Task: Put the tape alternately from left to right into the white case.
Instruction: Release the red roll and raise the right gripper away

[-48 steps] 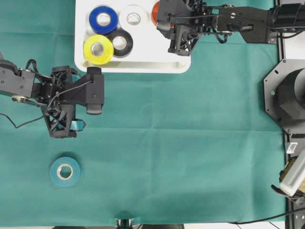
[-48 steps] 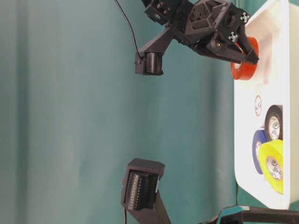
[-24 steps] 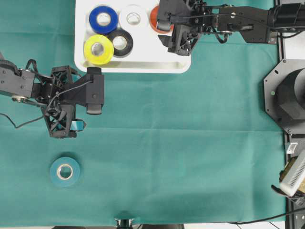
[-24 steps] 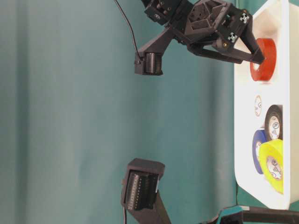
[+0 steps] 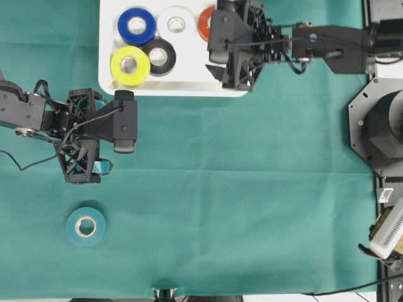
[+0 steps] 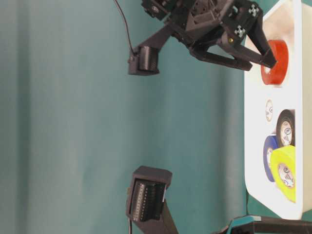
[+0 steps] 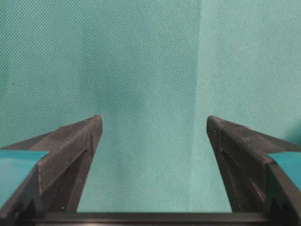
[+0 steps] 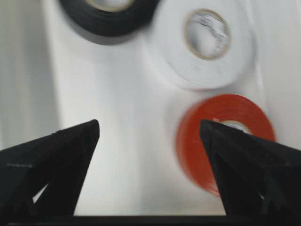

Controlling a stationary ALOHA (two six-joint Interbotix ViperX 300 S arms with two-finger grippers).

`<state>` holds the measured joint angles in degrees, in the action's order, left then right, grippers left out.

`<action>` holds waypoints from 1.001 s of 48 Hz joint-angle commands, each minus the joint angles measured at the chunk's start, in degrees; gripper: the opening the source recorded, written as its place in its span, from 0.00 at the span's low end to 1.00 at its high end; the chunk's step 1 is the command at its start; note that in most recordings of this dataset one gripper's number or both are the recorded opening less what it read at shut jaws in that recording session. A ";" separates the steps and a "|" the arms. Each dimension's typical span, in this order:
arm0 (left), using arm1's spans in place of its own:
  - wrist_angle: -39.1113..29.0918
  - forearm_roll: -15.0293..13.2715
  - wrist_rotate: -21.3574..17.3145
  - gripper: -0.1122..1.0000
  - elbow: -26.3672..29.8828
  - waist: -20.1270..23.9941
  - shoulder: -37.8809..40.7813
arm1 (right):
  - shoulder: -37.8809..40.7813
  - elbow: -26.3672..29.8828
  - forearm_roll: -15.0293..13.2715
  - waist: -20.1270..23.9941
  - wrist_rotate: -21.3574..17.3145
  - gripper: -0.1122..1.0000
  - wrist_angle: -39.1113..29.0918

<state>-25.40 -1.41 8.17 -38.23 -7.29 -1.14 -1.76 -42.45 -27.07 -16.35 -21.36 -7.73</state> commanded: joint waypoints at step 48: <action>0.53 -0.09 0.00 1.00 0.09 -0.26 -1.32 | -4.57 -6.68 0.88 12.57 -19.07 0.76 9.23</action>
<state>-25.31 -1.41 8.17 -38.67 -7.38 -1.14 -5.45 -49.75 -26.28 -3.96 -40.34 1.23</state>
